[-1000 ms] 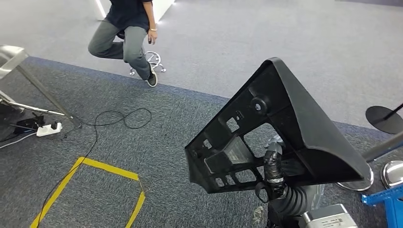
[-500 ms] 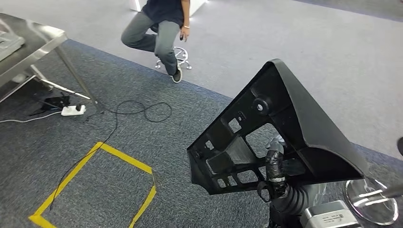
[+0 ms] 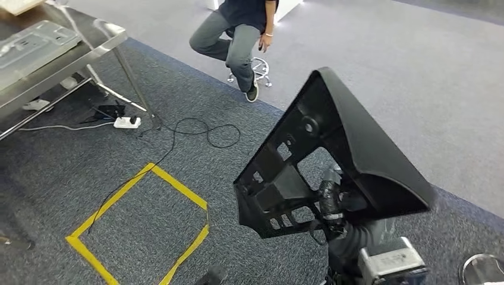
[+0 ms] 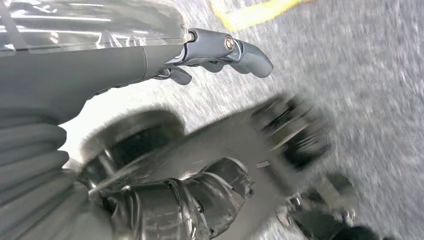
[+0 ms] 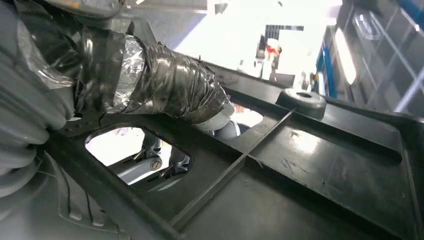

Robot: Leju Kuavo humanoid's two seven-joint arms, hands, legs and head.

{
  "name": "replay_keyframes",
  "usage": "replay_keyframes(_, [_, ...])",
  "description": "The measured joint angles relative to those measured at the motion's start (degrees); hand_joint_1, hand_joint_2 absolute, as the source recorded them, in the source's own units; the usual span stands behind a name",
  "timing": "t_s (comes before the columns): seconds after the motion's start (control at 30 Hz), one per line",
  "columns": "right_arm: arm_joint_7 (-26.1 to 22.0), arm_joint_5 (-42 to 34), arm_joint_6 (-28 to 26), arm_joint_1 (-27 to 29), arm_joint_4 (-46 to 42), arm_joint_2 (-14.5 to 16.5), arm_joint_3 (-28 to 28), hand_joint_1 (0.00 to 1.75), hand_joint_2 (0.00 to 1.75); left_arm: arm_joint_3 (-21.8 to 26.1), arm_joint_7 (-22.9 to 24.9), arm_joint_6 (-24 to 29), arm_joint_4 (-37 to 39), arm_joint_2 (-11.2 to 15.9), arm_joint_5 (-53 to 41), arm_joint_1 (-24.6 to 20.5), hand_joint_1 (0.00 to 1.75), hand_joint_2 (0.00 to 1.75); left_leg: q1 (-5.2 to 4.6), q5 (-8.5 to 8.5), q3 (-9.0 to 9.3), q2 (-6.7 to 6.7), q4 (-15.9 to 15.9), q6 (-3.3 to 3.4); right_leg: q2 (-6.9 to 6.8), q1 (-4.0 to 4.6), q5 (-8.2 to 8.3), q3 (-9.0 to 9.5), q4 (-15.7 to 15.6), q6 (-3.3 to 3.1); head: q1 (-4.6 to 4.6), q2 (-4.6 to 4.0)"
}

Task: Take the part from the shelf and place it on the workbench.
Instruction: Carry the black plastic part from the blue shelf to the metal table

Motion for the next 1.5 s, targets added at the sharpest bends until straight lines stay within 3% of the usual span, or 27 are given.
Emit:
replay_keyframes(0.07, [0.46, 0.50, -0.01, -0.79, 0.37, 0.10, 0.04, 1.41, 1.75, 0.08, 7.67, 0.26, -3.63, -0.44, -5.30, -2.32, 0.00, 1.75, -0.73, 1.98, 3.21, 2.04, -6.21, 0.84, -1.27, 0.27, -0.30, 0.38, -0.08, 0.37, 0.06, 0.00])
replay_keyframes(0.1, [0.56, 0.70, 0.00, -1.01, 0.53, 0.16, 0.05, 1.41, 1.75, 0.19, 10.03, -0.02, -5.38, -0.55, -7.74, -3.11, 0.00, 1.75, -1.08, 2.16, 4.00, 2.63, -7.76, 1.19, -1.75, 0.36, -0.41, 0.53, -0.17, 0.63, 0.08, 0.00])
replay_keyframes(0.17, [0.85, 0.58, 0.13, -1.45, 0.86, 0.40, 0.18, 1.41, 1.75, 0.49, 11.62, -1.07, -7.77, -0.92, -11.15, -4.34, 0.00, 1.75, -1.38, 2.11, 4.13, 2.04, -8.30, 1.71, -2.45, 0.45, -0.44, 0.75, -0.50, 1.22, 0.08, 0.00])
replay_keyframes(0.2, [1.01, 0.19, 0.27, -1.96, 1.11, 0.52, 0.34, 1.41, 1.75, 0.64, 11.73, -1.63, -8.42, -1.28, -12.31, -5.25, 0.00, 1.75, -1.24, 2.30, 4.25, 1.55, -8.66, 2.01, -2.11, 0.38, -0.58, 0.75, -0.44, 1.52, 0.09, 0.00])
replay_keyframes(0.27, [1.14, -1.04, 0.49, -3.44, 1.69, 0.67, 0.86, 1.41, 1.75, 1.11, 11.70, -2.48, -8.85, -2.45, -13.39, -8.29, 0.00, 1.75, -0.84, 2.79, 4.62, 0.43, -9.51, 2.72, 0.24, 0.20, -2.02, -0.46, 2.04, 1.93, 0.15, 0.00])
replay_keyframes(0.33, [1.16, -2.33, 0.51, -4.89, 2.46, 0.70, 1.44, 1.41, 1.75, 2.21, 11.30, -2.96, -8.66, -4.04, -13.13, -11.73, 0.00, 1.75, -0.65, 2.99, 4.77, -0.93, -9.79, 3.18, 2.84, 0.03, -4.89, -4.06, 8.88, 2.13, 0.42, 0.00])
replay_keyframes(0.37, [1.16, -2.89, 0.49, -5.60, 2.93, 0.70, 1.76, 1.41, 1.75, 2.91, 10.93, -3.11, -8.35, -4.86, -12.74, -12.95, 0.00, 1.75, -0.65, 3.00, 4.79, -1.64, -9.76, 3.27, 3.31, 0.03, -5.89, -6.13, 12.43, 2.27, 0.56, 0.00])
replay_keyframes(0.4, [1.16, -3.32, 0.47, -6.33, 3.47, 0.70, 2.12, 1.41, 1.75, 3.63, 10.45, -3.21, -7.88, -5.62, -12.38, -13.83, 0.00, 1.75, -0.63, 2.96, 4.86, -2.36, -9.71, 3.28, 3.55, -0.01, -6.00, -7.72, 14.76, 2.46, 0.65, 0.00])
replay_keyframes(0.43, [1.14, -3.61, 0.45, -6.95, 3.95, 0.71, 2.47, 1.41, 1.75, 4.24, 10.01, -3.30, -7.32, -6.15, -12.03, -14.39, 0.00, 1.75, -0.58, 2.89, 4.93, -3.04, -9.60, 3.21, 3.66, -0.11, -4.99, -8.39, 15.01, 2.66, 0.66, 0.00])
replay_keyframes(0.5, [1.07, -4.32, 0.46, -7.76, 4.61, 0.77, 3.07, 1.41, 1.75, 5.27, 9.56, -2.82, -6.32, -6.87, -10.96, -15.02, 0.00, 1.75, -0.34, 2.54, 4.99, -4.44, -9.02, 2.85, 4.10, -0.59, -0.62, -6.74, 9.59, 3.09, 0.66, 0.00])
replay_keyframes(0.57, [0.76, -6.05, 0.63, -8.53, 5.25, 0.92, 3.76, 1.41, 1.75, 6.54, 9.77, -1.37, -5.38, -7.22, -8.43, -15.59, 0.00, 1.75, -0.22, 1.95, 4.51, -5.78, -7.99, 2.10, 6.28, -1.18, 1.86, -4.20, 3.46, 3.29, 0.73, 0.00])
replay_keyframes(0.63, [-0.12, -8.96, 1.14, -9.39, 6.18, 1.20, 5.07, 1.41, 1.75, 8.46, 11.47, 0.26, -3.86, -7.17, -5.79, -16.29, 0.00, 1.75, -0.07, 1.77, 3.80, -6.80, -7.46, 1.19, 7.77, -1.11, 1.71, -3.33, 1.49, 2.77, 0.92, 0.00])
replay_keyframes(0.7, [-1.41, -11.70, 1.96, -9.98, 7.20, 1.46, 6.79, 1.41, 1.75, 10.09, 15.15, 1.25, -2.10, -6.77, -4.88, -17.12, 0.00, 1.75, 0.19, 1.97, 3.30, -7.31, -7.53, 0.51, 6.88, -0.92, 1.85, -3.20, 1.15, 1.79, 1.03, 0.00])
replay_keyframes(0.77, [-2.51, -13.14, 2.59, -10.40, 7.88, 1.72, 8.12, 1.41, 1.75, 10.67, 17.98, 1.76, -0.86, -6.27, -4.94, -18.28, 0.00, 1.75, 0.10, 1.08, 2.17, -5.25, -5.69, 0.05, 5.53, -0.95, 1.91, -2.92, 0.87, 1.03, 0.64, 0.00])
replay_keyframes(0.83, [-3.02, -13.56, 2.79, -10.59, 8.15, 2.03, 9.14, 1.41, 1.75, 10.81, 18.72, 1.98, 0.03, -6.08, -4.94, -19.85, 0.00, 1.75, -0.04, -1.50, -0.85, -2.31, 0.04, -0.34, 3.95, -0.70, 1.71, -2.70, 0.79, 0.52, 0.25, 0.00])
replay_keyframes(0.9, [-3.12, -13.61, 2.81, -10.64, 8.33, 2.29, 10.16, 1.41, 1.75, 11.05, 18.92, 1.94, 0.83, -6.09, -4.89, -21.40, 0.00, 1.75, 0.04, -3.37, -4.37, -1.33, 6.18, -0.54, 2.37, -0.40, 1.44, -2.57, 0.81, 0.17, 0.19, 0.00])
replay_keyframes(0.93, [-3.15, -13.71, 2.85, -10.65, 8.42, 2.39, 10.60, 1.41, 1.75, 11.25, 18.98, 1.85, 1.19, -6.09, -4.85, -22.04, 0.00, 1.75, 0.06, -3.02, -5.06, -1.16, 7.11, -0.53, 1.67, -0.31, 1.28, -2.45, 0.83, 0.09, 0.18, 0.00])
replay_keyframes(0.97, [-3.21, -13.92, 2.93, -10.70, 8.50, 2.52, 10.96, 1.41, 1.75, 11.45, 19.04, 1.76, 1.50, -6.08, -4.77, -22.62, 0.00, 1.75, 0.07, -1.71, -4.68, -1.00, 6.01, -0.43, 1.06, -0.26, 1.09, -2.25, 0.84, 0.06, 0.18, 0.00])
replay_keyframes(1.07, [-3.99, -15.26, 3.73, -11.12, 8.70, 3.16, 11.87, 1.41, 1.75, 11.80, 19.14, 1.65, 2.19, -6.14, -3.81, -24.58, 0.00, 1.75, -0.43, 3.12, 0.31, 1.29, -4.13, 0.25, -0.38, 0.03, 0.42, -1.44, 0.80, 0.33, 0.17, 0.00])
replay_keyframes(1.13, [-4.79, -16.20, 4.58, -11.47, 8.94, 3.64, 12.44, 1.41, 1.75, 12.15, 19.14, 1.79, 2.63, -6.27, -2.84, -26.04, 0.00, 1.75, -1.11, 3.43, 1.85, 2.57, -7.34, 0.89, -1.19, 0.38, 0.24, -1.14, 0.47, 0.82, 0.24, 0.00])
replay_keyframes(1.17, [-5.08, -16.59, 4.98, -11.71, 9.11, 3.85, 12.70, 1.41, 1.75, 12.44, 19.14, 1.98, 2.89, -6.29, -2.51, -26.45, 0.00, 1.75, -1.39, 3.33, 1.98, 2.35, -7.75, 1.19, -1.67, 0.56, 0.20, -0.95, 0.25, 1.11, 0.29, 0.00])
replay_keyframes(1.2, [-5.35, -16.99, 5.36, -12.14, 9.34, 4.12, 12.93, 1.41, 1.75, 12.81, 19.13, 2.33, 3.17, -6.26, -2.39, -25.78, 0.00, 1.75, -1.29, 3.37, 2.26, 1.82, -8.15, 1.58, -2.03, 0.48, 0.08, -0.76, -0.22, 1.44, 0.39, 0.00])
replay_keyframes(1.27, [-5.59, -16.36, 5.13, -13.03, 10.47, 4.55, 13.12, 1.41, 1.75, 13.41, 18.60, 3.28, 3.55, -5.92, -2.47, -21.04, 0.00, 1.75, -1.19, 3.45, 3.85, 1.04, -9.70, 2.17, -0.94, 0.23, -0.87, -0.22, 0.38, 1.91, 0.43, 0.00])
replay_keyframes(1.33, [-5.41, -12.77, 3.09, -11.80, 11.47, 4.56, 12.41, 1.41, 1.75, 13.73, 14.71, 3.39, 3.76, -5.19, -1.87, -12.20, 0.00, 1.75, -1.11, 3.26, 5.72, 0.64, -10.98, 2.78, 1.56, 0.13, -3.40, -1.81, 5.48, 2.03, 0.52, -0.01])
replay_keyframes(1.4, [-4.32, -9.26, 0.86, -9.10, 11.32, 3.82, 10.89, 1.41, 1.75, 13.87, 6.69, 2.60, 4.27, -4.25, -0.81, -3.29, 0.00, 1.75, -1.16, 2.77, 6.31, 0.02, -11.01, 3.32, 2.89, 0.24, -5.57, -5.70, 12.36, 2.07, 0.68, -0.02])
replay_keyframes(1.43, [-3.65, -8.46, 0.28, -8.16, 10.95, 3.28, 10.22, 1.41, 1.75, 13.90, 3.04, 2.29, 4.52, -3.88, -0.59, -0.38, 0.00, 1.75, -1.19, 2.51, 6.19, -0.52, -10.71, 3.50, 3.15, 0.27, -5.36, -7.21, 13.98, 2.10, 0.73, -0.01])
replay_keyframes(1.5, [-2.91, -7.77, -0.03, -7.13, 10.11, 2.56, 9.61, 1.41, 1.75, 13.90, 0.72, 1.77, 4.81, -3.46, -0.44, 1.32, 0.00, 1.75, -1.13, 2.04, 5.84, -2.27, -9.89, 3.52, 3.36, 0.21, -1.94, -7.42, 11.17, 2.00, 0.80, 0.00])
